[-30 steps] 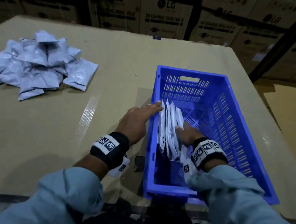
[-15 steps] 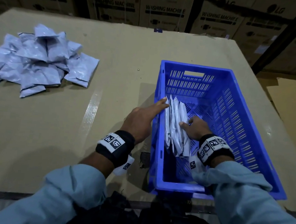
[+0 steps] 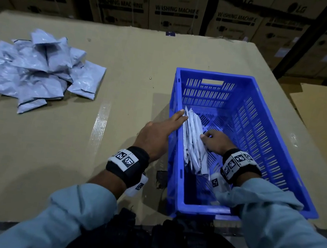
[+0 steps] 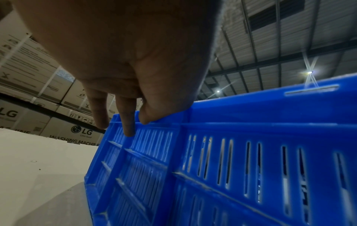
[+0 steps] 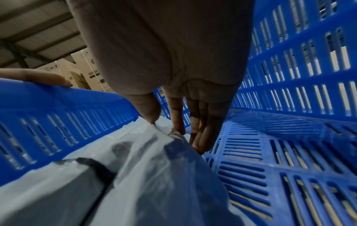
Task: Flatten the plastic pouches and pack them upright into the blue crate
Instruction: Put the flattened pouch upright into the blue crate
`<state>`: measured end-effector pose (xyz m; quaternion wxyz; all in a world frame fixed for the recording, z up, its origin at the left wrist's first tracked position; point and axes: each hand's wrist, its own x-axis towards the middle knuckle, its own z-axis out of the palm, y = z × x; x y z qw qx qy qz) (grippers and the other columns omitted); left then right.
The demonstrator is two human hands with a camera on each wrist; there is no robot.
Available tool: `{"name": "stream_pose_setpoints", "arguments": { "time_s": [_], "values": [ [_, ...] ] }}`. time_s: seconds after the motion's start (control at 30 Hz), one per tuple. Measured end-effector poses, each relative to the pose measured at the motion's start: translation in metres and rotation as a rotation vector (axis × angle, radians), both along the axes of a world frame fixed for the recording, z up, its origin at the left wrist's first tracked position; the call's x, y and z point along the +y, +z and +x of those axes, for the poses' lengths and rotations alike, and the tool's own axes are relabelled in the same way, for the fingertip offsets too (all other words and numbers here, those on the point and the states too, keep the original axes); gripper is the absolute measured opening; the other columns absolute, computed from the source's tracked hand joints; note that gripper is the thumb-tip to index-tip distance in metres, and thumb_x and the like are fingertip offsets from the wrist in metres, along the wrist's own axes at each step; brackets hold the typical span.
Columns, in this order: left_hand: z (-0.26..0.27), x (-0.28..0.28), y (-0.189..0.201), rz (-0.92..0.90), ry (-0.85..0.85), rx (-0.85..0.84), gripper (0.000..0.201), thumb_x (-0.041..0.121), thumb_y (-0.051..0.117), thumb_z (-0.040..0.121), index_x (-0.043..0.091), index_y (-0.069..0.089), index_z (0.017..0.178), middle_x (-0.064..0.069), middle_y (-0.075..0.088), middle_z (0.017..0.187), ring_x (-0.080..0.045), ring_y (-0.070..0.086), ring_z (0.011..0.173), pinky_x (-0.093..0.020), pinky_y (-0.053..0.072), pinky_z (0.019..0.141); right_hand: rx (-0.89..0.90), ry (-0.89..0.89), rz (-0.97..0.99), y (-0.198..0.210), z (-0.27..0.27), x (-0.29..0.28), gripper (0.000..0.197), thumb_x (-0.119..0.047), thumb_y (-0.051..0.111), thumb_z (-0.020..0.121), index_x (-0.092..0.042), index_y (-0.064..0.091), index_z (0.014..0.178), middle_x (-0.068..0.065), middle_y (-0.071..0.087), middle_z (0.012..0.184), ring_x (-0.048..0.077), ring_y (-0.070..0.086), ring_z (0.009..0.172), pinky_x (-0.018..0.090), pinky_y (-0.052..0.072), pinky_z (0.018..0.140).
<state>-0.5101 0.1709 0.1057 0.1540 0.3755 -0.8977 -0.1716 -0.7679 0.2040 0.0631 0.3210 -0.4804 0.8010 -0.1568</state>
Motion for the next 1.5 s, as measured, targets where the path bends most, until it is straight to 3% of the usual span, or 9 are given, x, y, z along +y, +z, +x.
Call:
{"name": "stream_pose_setpoints", "arguments": {
  "time_s": [0.2, 0.3, 0.5, 0.67, 0.83, 1.03, 1.17, 1.37, 1.5],
  "values": [
    [-0.002, 0.0, -0.003, -0.021, 0.001, -0.038, 0.095, -0.009, 0.044, 0.082, 0.042, 0.02, 0.16, 0.026, 0.011, 0.167, -0.016, 0.046, 0.068, -0.036, 0.053, 0.079, -0.022, -0.006, -0.013, -0.009, -0.003, -0.001, 0.017, -0.04, 0.063, 0.097, -0.026, 0.061, 0.087, 0.005, 0.068, 0.094, 0.033, 0.066, 0.095, 0.054, 0.053, 0.093],
    [-0.001, -0.001, -0.004, -0.026, -0.006, -0.046, 0.094, -0.008, 0.045, 0.084, 0.04, 0.019, 0.16, 0.025, 0.011, 0.167, -0.021, 0.053, 0.068, -0.035, 0.053, 0.076, -0.047, 0.002, -0.008, -0.012, -0.001, -0.002, 0.015, -0.043, 0.063, 0.096, -0.028, 0.061, 0.094, 0.005, 0.065, 0.099, 0.035, 0.066, 0.1, 0.054, 0.054, 0.094],
    [-0.001, -0.002, -0.007, -0.024, -0.019, -0.042, 0.093, -0.005, 0.047, 0.085, 0.042, 0.015, 0.16, 0.027, 0.007, 0.167, -0.028, 0.063, 0.074, -0.041, 0.057, 0.074, -0.035, 0.057, -0.015, -0.005, 0.006, 0.0, 0.021, -0.034, 0.059, 0.102, -0.016, 0.063, 0.113, 0.003, 0.059, 0.105, 0.026, 0.059, 0.098, 0.053, 0.052, 0.1],
    [-0.002, -0.002, -0.006, -0.013, -0.02, -0.062, 0.096, -0.006, 0.046, 0.086, 0.043, 0.011, 0.16, 0.026, 0.004, 0.167, -0.026, 0.059, 0.066, -0.041, 0.057, 0.069, -0.118, 0.093, 0.065, 0.007, 0.01, 0.005, 0.047, -0.024, 0.056, 0.105, -0.003, 0.049, 0.147, 0.016, 0.062, 0.131, 0.031, 0.063, 0.104, 0.049, 0.054, 0.095],
    [0.0, 0.001, -0.004, 0.0, -0.038, -0.072, 0.097, -0.006, 0.044, 0.084, 0.041, 0.008, 0.161, 0.026, 0.001, 0.167, -0.028, 0.055, 0.061, -0.043, 0.056, 0.066, 0.149, 0.233, 0.075, 0.014, 0.007, 0.004, 0.042, -0.03, 0.059, 0.103, -0.011, 0.06, 0.141, 0.01, 0.058, 0.145, 0.03, 0.054, 0.131, 0.043, 0.042, 0.111],
    [0.003, 0.0, -0.007, 0.021, -0.064, -0.051, 0.098, -0.007, 0.046, 0.086, 0.041, 0.004, 0.161, 0.026, -0.004, 0.167, -0.026, 0.055, 0.062, -0.047, 0.055, 0.066, 0.25, 0.155, 0.001, 0.02, -0.004, 0.008, 0.024, -0.035, 0.068, 0.097, -0.018, 0.076, 0.113, 0.007, 0.071, 0.12, 0.026, 0.064, 0.11, 0.036, 0.051, 0.094],
    [0.005, -0.003, -0.011, 0.017, -0.086, -0.044, 0.103, -0.011, 0.044, 0.084, 0.042, 0.001, 0.161, 0.026, -0.006, 0.167, -0.028, 0.058, 0.061, -0.048, 0.056, 0.061, 0.262, 0.082, 0.0, 0.025, -0.008, 0.01, 0.019, -0.024, 0.064, 0.1, -0.018, 0.074, 0.115, 0.011, 0.068, 0.126, 0.032, 0.062, 0.113, 0.04, 0.053, 0.094],
    [0.008, -0.014, -0.012, -0.032, -0.121, -0.054, 0.101, -0.009, 0.051, 0.088, 0.041, 0.002, 0.161, 0.025, -0.003, 0.168, -0.024, 0.064, 0.082, -0.046, 0.058, 0.073, 0.295, 0.02, -0.024, 0.049, 0.002, 0.012, 0.03, -0.033, 0.066, 0.098, -0.015, 0.071, 0.121, 0.012, 0.069, 0.124, 0.031, 0.064, 0.11, 0.041, 0.054, 0.093],
    [0.023, -0.023, -0.019, -0.015, -0.135, 0.082, 0.08, 0.008, 0.053, 0.096, 0.033, 0.015, 0.162, 0.013, 0.01, 0.17, -0.026, 0.049, 0.137, -0.049, 0.049, 0.103, 0.445, 0.038, 0.019, 0.078, 0.011, 0.012, 0.029, -0.019, 0.062, 0.095, -0.015, 0.068, 0.123, 0.013, 0.066, 0.128, 0.034, 0.063, 0.111, 0.043, 0.055, 0.089]
  ]
}}
